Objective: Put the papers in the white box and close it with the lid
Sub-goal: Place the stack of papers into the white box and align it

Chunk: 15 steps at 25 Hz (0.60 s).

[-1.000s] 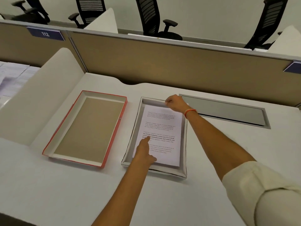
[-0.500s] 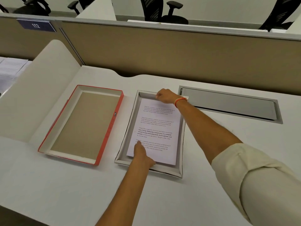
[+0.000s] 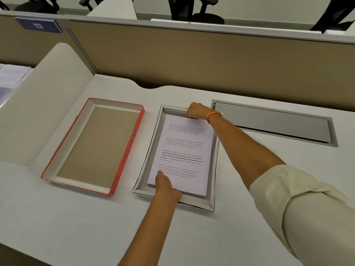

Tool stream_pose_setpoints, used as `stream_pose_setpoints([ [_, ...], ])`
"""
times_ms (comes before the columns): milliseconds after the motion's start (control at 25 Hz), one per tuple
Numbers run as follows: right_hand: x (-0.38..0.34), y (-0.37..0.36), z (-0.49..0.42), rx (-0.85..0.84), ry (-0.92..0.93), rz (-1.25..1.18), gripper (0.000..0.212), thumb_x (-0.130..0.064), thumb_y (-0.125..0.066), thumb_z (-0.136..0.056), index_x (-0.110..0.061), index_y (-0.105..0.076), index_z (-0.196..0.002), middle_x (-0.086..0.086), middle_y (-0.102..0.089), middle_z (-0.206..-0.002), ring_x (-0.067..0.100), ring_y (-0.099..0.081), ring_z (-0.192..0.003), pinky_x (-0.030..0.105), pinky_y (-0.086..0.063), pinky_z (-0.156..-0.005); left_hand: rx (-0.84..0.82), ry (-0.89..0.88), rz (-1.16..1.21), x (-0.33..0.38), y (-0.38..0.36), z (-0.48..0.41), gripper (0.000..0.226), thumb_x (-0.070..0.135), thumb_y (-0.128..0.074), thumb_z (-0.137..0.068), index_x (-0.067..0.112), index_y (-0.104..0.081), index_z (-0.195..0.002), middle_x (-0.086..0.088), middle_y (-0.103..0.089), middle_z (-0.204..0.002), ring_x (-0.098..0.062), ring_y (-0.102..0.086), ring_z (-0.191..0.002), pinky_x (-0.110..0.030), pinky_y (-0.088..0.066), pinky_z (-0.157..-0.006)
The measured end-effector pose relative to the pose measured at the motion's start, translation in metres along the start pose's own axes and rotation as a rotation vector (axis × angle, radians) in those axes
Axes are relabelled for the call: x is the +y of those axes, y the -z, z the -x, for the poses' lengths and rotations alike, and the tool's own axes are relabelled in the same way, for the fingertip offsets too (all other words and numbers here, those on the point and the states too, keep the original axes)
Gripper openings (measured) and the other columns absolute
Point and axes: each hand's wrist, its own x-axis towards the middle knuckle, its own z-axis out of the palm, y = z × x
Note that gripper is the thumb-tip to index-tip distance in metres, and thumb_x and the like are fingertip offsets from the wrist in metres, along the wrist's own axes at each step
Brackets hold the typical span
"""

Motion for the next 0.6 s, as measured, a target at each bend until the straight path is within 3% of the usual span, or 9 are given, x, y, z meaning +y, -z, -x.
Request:
stream_pose_setpoints([
  [80,0.0007,0.0008,-0.0005,0.005,-0.022,-0.049,0.015,-0.013,-0.054,-0.090,-0.002,-0.055,-0.102,0.011,-0.054,-0.099,0.024,-0.049,-0.087,0.031,-0.038,-0.074,0.003,0.002,0.003,0.0001,0.0001,-0.0021,0.034,0.046,-0.037,-0.097,0.027,-0.062,-0.111,-0.006,-0.063,-0.119,-0.030,-0.058,-0.108,-0.048,-0.046,-0.103],
  [200,0.0033,0.0009,-0.0010,-0.004,-0.039,-0.082,0.029,-0.011,-0.055,-0.088,0.004,-0.060,-0.113,0.013,-0.055,-0.102,0.025,-0.050,-0.089,0.032,-0.038,-0.075,0.005,-0.002,-0.005,-0.0009,-0.0006,-0.0050,0.036,0.048,-0.036,-0.096,0.027,-0.063,-0.110,-0.006,-0.064,-0.113,-0.030,-0.060,-0.107,-0.050,-0.045,-0.103],
  [360,0.0042,-0.0003,0.0023,-0.010,-0.051,-0.105,0.035,-0.012,-0.056,-0.088,0.003,-0.061,-0.119,0.016,-0.061,-0.112,0.024,-0.053,-0.091,0.031,-0.041,-0.077,0.014,-0.015,-0.001,-0.0011,-0.0011,-0.0058,0.035,0.048,-0.037,-0.096,0.026,-0.064,-0.103,-0.005,-0.066,-0.099,-0.028,-0.062,-0.089,-0.049,-0.050,-0.097],
  [600,0.0015,-0.0022,0.0062,0.003,-0.042,-0.103,0.034,-0.016,-0.055,-0.091,0.003,-0.060,-0.119,0.012,-0.059,-0.105,0.024,-0.053,-0.091,0.030,-0.041,-0.077,-0.005,-0.020,0.002,-0.0013,0.0002,-0.0035,0.035,0.048,-0.038,-0.097,0.026,-0.062,-0.109,-0.007,-0.066,-0.103,-0.030,-0.060,-0.102,-0.051,-0.047,-0.102],
])
